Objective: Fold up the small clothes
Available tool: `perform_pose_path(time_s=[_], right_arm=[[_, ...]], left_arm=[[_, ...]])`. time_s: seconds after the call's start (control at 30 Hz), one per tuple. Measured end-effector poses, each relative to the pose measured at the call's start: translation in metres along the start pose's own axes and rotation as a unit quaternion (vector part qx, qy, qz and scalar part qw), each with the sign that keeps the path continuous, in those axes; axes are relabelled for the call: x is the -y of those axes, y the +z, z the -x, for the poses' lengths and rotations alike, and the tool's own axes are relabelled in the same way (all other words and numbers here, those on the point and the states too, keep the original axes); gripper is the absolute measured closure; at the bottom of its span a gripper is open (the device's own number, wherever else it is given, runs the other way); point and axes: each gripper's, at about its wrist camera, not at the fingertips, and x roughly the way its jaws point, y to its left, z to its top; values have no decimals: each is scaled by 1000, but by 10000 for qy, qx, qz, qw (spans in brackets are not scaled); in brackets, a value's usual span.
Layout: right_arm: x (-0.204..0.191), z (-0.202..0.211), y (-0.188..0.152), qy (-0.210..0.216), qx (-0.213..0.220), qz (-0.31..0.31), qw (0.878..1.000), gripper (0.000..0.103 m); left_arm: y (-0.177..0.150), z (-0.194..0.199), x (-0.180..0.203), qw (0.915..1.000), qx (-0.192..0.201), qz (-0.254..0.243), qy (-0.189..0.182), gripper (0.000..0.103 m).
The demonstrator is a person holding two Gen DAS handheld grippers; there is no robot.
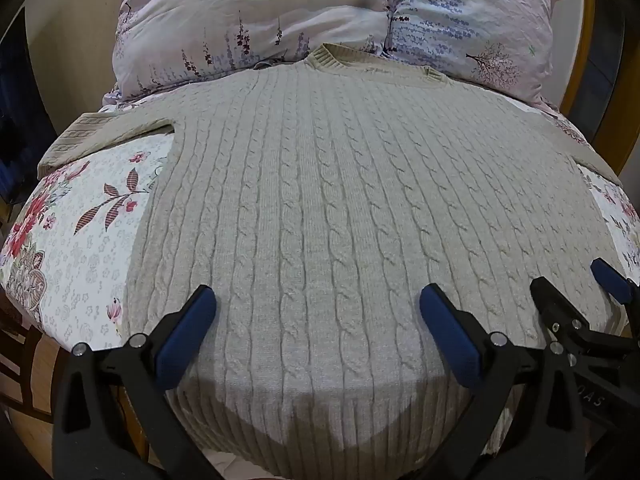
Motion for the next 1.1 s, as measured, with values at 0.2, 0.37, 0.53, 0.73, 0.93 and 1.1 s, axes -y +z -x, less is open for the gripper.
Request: perform_pose_path(time_s=[0.2,0.37,0.53,0.73,0.93,1.1], right_arm=[[0,0,1,7,-6,4,10000,1],[1,0,0,1,8,0,10000,1],[1,0,-1,0,13,-1,10000,1],[2,-1,-1,-2,11,-2,10000,1],[2,-1,-1,-1,10,-2,10000,1],[2,-1,-1,0,16,-2,10000,1]], left_arm=[[0,0,0,10000,7,0,2,2],[0,0,0,10000,11,-2,1,2],[0,0,0,10000,13,-2,2,2],[0,0,0,10000,16,-3,2,2],[0,0,0,10000,16,-3,2,2],[0,0,0,10000,17,-3,3,2]])
